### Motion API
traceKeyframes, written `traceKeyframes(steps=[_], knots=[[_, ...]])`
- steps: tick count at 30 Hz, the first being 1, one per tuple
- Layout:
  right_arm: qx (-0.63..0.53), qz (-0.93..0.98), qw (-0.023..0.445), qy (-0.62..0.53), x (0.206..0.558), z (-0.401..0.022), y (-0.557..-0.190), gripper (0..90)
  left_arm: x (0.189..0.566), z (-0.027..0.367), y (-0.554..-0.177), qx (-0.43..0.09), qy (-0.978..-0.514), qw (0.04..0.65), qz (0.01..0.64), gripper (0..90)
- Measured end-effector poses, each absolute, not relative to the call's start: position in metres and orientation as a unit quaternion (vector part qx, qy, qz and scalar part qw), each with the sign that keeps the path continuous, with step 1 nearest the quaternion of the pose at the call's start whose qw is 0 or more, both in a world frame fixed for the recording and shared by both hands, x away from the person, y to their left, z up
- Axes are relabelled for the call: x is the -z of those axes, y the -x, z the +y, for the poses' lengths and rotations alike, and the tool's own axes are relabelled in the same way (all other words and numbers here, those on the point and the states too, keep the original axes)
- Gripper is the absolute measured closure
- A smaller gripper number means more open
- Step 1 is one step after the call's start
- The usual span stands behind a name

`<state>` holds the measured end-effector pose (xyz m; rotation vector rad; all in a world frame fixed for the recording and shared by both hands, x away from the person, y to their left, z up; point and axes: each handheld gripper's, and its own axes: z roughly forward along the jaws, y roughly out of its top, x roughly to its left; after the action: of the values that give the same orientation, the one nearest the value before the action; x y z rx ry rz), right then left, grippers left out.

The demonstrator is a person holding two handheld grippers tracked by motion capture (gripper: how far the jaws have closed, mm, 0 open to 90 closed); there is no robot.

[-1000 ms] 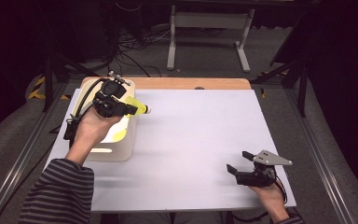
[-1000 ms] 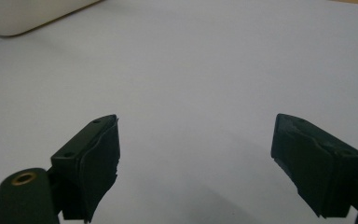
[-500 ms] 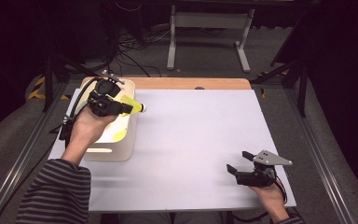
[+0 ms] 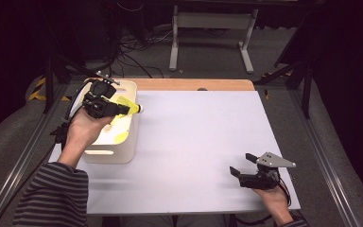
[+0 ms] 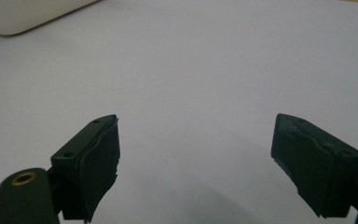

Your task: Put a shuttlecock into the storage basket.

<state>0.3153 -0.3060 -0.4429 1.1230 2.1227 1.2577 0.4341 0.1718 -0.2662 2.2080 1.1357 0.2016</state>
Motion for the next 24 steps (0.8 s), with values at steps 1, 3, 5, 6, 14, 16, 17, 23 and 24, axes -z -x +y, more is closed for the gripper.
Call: traceKeyframes(steps=[1, 3, 5, 6, 14, 16, 17, 23, 24], knots=[[-0.453, 0.765, 0.214, -0.405, 0.443, -0.306, -0.315, 16.1, 0.266, 0.172, -0.434, -0.079, -0.839, 0.32, 0.433, 89.6], [-0.453, 0.765, 0.214, -0.405, 0.443, -0.306, -0.315, 16.1, 0.266, 0.174, -0.434, -0.08, -0.838, 0.322, 0.434, 89.7], [-0.453, 0.765, 0.214, -0.405, 0.443, -0.306, -0.315, 16.2, 0.265, 0.175, -0.434, -0.08, -0.835, 0.325, 0.437, 89.6], [-0.453, 0.765, 0.213, -0.405, 0.443, -0.306, -0.315, 16.1, 0.265, 0.176, -0.434, -0.082, -0.835, 0.324, 0.437, 89.6], [-0.453, 0.766, 0.213, -0.405, 0.443, -0.306, -0.315, 16.1, 0.265, 0.181, -0.433, -0.085, -0.831, 0.325, 0.442, 89.6], [-0.453, 0.765, 0.213, -0.405, 0.443, -0.306, -0.315, 16.1, 0.265, 0.183, -0.433, -0.084, -0.831, 0.327, 0.443, 89.6], [-0.453, 0.765, 0.213, -0.405, 0.443, -0.306, -0.315, 16.1, 0.265, 0.184, -0.433, -0.087, -0.831, 0.327, 0.442, 89.6], [-0.452, 0.765, 0.214, -0.405, 0.443, -0.306, -0.315, 16.1, 0.265, 0.19, -0.433, -0.084, -0.824, 0.332, 0.451, 89.7], [-0.453, 0.765, 0.214, -0.405, 0.443, -0.306, -0.315, 16.1, 0.265, 0.191, -0.433, -0.084, -0.822, 0.334, 0.454, 89.6]])
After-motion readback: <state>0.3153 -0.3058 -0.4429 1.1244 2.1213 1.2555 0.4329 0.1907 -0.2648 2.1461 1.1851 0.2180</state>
